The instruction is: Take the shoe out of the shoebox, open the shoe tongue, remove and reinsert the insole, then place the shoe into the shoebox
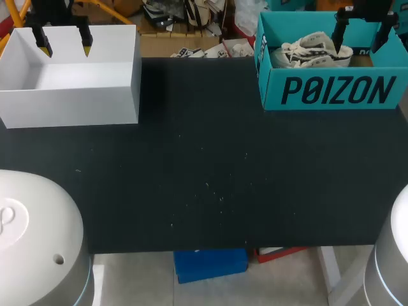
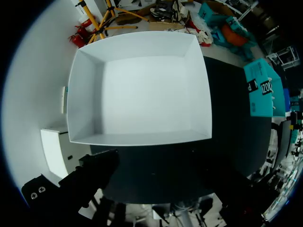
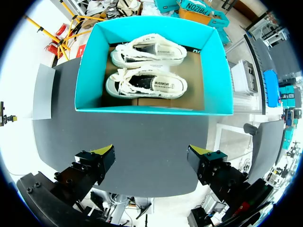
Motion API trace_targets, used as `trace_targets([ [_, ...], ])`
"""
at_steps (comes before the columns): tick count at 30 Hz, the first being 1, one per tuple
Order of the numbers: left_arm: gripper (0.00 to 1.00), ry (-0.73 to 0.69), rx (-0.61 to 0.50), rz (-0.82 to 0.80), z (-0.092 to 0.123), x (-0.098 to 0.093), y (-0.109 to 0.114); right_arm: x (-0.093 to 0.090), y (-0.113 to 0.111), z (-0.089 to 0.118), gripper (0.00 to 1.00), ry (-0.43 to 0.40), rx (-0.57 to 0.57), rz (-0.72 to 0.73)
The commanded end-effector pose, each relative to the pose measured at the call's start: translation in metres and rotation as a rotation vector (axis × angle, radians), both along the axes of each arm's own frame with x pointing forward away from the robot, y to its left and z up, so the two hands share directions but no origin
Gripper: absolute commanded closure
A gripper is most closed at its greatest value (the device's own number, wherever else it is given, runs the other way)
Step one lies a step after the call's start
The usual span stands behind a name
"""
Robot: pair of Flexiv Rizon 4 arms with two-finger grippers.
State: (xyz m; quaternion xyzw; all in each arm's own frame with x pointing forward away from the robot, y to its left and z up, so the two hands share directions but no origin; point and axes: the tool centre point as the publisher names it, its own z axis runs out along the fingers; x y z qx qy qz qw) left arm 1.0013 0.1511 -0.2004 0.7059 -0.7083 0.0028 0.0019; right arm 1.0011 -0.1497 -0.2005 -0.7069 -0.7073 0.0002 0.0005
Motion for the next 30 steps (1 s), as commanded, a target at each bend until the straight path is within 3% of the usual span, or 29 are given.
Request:
trace_targets([
  [1, 0.0, 0.001, 0.004, 0.002, 0.001, -0.001, -0.001, 0.0, 0.0, 0.0, 0.0, 0.0, 0.0, 0.0],
  [18, 0.0, 0.001, 0.004, 0.002, 0.001, -0.001, -0.001, 0.0, 0.0, 0.0, 0.0, 0.0, 0.0, 0.0],
  [20, 0.0, 0.001, 0.004, 0.002, 0.001, -0.001, -0.001, 0.004, -0.003, 0.003, 0.0, -0.017, -0.023, 0.12],
  [23, 0.0, 0.001, 0.004, 0.002, 0.001, -0.001, -0.001, 0.007, -0.004, 0.01, 0.0, -0.049, -0.062, 0.453],
  [26, 0.0, 0.001, 0.004, 0.002, 0.001, -0.001, -0.001, -0.008, -0.008, 0.02, 0.0, -0.027, -0.133, 0.976],
  [27, 0.0, 0.001, 0.004, 0.002, 0.001, -0.001, -0.001, -0.013, -0.014, 0.023, 0.0, 0.009, -0.171, 1.084],
  [30, 0.0, 0.001, 0.004, 0.002, 0.001, -0.001, -0.001, -0.013, -0.014, 0.023, 0.0, 0.009, -0.171, 1.084],
])
